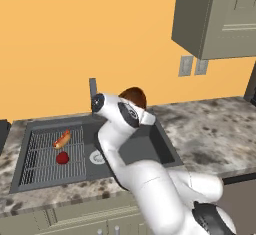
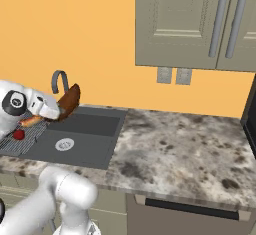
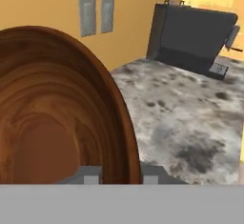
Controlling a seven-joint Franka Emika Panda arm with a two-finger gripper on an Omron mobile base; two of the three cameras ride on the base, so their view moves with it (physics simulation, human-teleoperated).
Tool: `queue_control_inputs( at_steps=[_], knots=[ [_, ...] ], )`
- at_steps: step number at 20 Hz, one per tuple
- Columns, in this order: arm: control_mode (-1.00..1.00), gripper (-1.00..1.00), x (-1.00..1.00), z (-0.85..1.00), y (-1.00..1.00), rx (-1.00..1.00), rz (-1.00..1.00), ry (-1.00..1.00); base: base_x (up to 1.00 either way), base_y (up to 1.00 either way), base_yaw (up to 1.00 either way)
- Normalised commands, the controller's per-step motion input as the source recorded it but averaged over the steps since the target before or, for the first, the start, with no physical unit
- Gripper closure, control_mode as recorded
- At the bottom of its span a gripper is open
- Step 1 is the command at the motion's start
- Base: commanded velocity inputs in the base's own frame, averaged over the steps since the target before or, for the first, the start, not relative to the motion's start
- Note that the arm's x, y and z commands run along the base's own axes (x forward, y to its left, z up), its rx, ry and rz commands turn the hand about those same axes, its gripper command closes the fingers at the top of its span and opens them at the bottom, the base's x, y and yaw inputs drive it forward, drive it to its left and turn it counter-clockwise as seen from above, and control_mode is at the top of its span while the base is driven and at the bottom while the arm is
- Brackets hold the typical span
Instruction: Dump the tomato and hot dog from the bowl so the bowl can be washed. Place the bowl in the sink after clearing the leftovers.
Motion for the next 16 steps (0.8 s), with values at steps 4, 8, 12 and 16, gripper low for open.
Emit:
queue_control_inputs(
  at_steps=[4,8,12,16],
  knots=[
    [-1.0,1.0,-0.1,0.04,-1.0,0.73,0.06,0.11,0.0,0.0,0.0],
    [-1.0,1.0,-0.06,0.0,-1.0,0.76,0.12,0.22,0.0,0.0,0.0],
    [-1.0,1.0,0.0,0.0,-0.6,0.51,0.11,0.21,0.0,0.0,0.0],
    [-1.0,1.0,0.0,-0.05,-0.1,0.01,0.0,0.0,0.0,0.0,0.0]
  ],
)
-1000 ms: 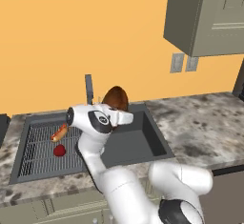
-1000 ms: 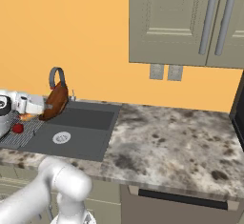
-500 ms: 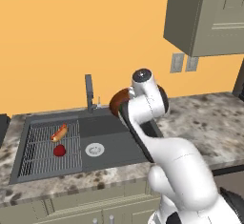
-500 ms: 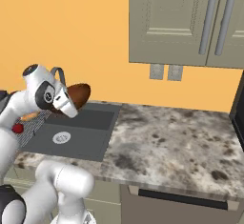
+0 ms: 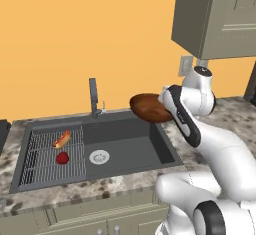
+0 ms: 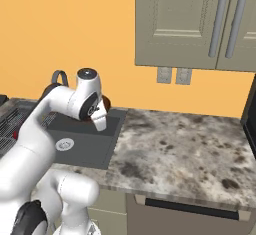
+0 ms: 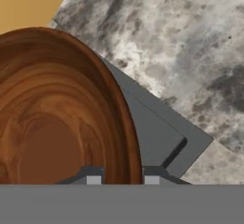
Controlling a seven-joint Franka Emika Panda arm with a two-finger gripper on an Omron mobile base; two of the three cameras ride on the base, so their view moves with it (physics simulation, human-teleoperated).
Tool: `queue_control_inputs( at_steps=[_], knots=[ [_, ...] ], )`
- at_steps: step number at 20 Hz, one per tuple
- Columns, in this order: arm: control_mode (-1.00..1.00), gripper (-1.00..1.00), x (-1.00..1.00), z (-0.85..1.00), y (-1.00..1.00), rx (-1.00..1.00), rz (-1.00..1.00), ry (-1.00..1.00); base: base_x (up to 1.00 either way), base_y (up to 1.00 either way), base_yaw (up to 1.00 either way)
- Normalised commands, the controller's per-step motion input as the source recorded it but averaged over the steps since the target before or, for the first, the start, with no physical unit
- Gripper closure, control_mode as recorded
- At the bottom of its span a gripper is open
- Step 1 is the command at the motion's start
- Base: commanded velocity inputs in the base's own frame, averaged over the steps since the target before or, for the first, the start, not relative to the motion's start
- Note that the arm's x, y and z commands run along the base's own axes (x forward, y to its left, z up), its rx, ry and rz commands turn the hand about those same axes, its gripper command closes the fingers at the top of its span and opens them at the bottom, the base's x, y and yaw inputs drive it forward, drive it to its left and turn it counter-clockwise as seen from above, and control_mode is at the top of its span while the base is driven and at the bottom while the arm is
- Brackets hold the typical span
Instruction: Dump the tomato and hot dog from the bowl so the bowl can be washed. Place the bowl in the sink after clearing the leftovers.
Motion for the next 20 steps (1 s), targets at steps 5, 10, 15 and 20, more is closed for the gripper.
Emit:
queue_control_inputs(
  at_steps=[5,10,15,20],
  knots=[
    [-1.0,1.0,0.14,-0.19,0.0,0.04,0.17,0.18,0.0,0.0,0.0],
    [-1.0,1.0,0.1,-0.22,0.03,0.0,0.45,0.11,0.0,0.0,0.0],
    [-1.0,1.0,0.05,-0.21,0.31,0.12,0.14,0.0,0.0,0.0,0.0],
    [-1.0,1.0,0.28,-0.31,0.34,0.21,0.07,0.05,0.0,0.0,0.0]
  ],
)
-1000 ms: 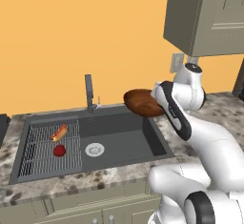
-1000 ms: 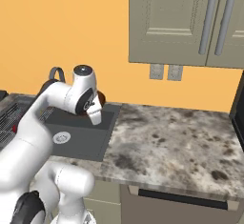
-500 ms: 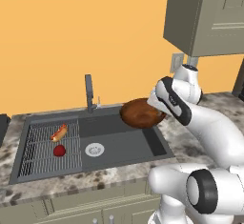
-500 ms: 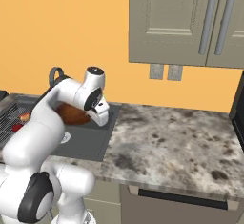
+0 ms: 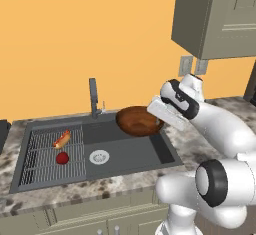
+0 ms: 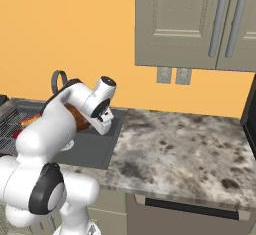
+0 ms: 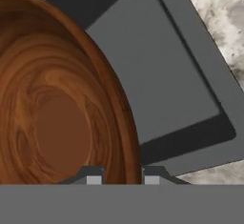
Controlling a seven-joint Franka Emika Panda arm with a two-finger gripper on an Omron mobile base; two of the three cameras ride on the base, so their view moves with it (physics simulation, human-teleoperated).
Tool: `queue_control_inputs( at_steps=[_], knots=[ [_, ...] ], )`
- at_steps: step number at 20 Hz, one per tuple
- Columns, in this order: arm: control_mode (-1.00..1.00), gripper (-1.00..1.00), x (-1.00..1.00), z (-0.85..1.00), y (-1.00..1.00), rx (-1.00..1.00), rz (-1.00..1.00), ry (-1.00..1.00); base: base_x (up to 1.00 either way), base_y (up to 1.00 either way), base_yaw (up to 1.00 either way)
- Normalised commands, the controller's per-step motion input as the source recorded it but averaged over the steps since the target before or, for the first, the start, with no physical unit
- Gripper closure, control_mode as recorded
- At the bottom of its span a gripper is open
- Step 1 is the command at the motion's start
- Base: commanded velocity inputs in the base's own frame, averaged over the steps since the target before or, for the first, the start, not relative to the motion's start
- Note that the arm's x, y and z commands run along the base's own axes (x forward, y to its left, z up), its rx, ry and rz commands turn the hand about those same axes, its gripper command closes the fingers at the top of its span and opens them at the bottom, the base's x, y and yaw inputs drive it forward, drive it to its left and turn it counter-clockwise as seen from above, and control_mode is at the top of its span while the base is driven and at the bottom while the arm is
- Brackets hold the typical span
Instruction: Dump the tomato and hot dog from the bowl so the bowl can be washed. Place the bowl in the sink after clearing the leftovers.
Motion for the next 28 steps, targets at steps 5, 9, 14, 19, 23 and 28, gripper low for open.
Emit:
queue_control_inputs(
  at_steps=[5,9,14,19,23,28],
  knots=[
    [-1.0,1.0,0.02,-0.35,0.05,0.12,0.18,0.09,0.0,0.0,0.0],
    [-1.0,1.0,0.0,-0.22,0.17,0.0,0.07,0.04,0.0,0.0,0.0],
    [-1.0,1.0,0.0,-0.29,0.12,-0.02,0.06,0.08,0.0,0.0,0.0],
    [-1.0,1.0,0.0,-0.37,0.12,0.0,0.07,0.07,0.0,0.0,0.0],
    [-1.0,1.0,0.0,-0.38,0.08,-0.01,0.07,0.01,0.0,0.0,0.0],
    [-1.0,1.0,0.0,-0.31,0.03,-0.03,0.05,0.0,0.0,0.0,0.0]
  ],
)
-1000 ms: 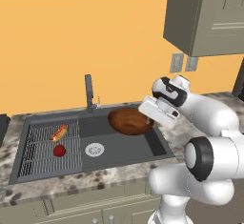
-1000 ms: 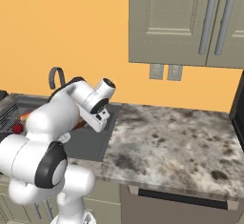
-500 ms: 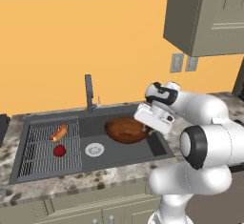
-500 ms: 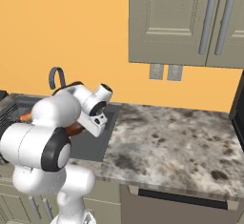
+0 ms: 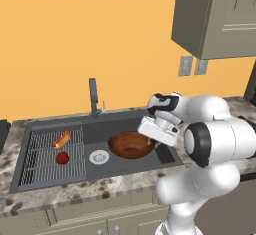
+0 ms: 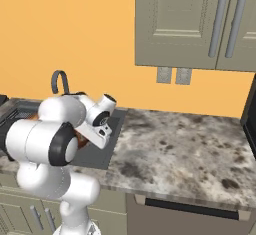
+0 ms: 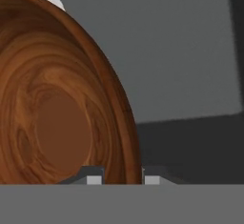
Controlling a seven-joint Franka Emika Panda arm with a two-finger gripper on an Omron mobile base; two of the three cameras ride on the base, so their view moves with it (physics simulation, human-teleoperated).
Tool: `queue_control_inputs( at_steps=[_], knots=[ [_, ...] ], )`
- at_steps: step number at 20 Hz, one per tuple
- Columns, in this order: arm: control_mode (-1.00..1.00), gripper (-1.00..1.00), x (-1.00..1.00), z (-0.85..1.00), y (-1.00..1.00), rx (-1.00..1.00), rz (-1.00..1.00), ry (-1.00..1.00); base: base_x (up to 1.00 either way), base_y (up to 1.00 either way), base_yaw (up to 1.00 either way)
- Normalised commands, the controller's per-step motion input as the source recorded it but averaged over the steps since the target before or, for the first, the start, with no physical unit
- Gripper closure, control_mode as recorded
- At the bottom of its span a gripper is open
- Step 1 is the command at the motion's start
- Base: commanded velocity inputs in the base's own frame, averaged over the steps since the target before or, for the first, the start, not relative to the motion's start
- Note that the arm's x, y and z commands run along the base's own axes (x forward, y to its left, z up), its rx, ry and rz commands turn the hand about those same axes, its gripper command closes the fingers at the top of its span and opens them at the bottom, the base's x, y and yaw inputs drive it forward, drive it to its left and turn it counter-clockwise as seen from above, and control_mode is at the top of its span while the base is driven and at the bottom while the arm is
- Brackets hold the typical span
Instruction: Dump the tomato and hot dog from the bowl so the bowl can be washed. Place the bowl in the sink after clearing the leftovers.
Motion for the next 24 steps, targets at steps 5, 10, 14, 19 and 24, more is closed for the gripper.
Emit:
queue_control_inputs(
  at_steps=[5,10,14,19,24],
  knots=[
    [-1.0,1.0,0.02,-0.31,0.04,-0.04,0.03,0.0,0.0,0.0,0.0],
    [-1.0,1.0,0.12,-0.2,0.12,0.0,0.01,0.0,0.0,0.0,0.0],
    [-1.0,1.0,0.21,-0.28,0.05,0.0,0.0,0.0,0.0,0.0,0.0],
    [-1.0,1.0,0.32,-0.24,0.05,0.0,0.0,0.0,0.0,0.0,0.0],
    [-1.0,1.0,0.06,-0.38,0.01,0.0,0.0,-0.04,0.0,0.0,0.0]
  ],
)
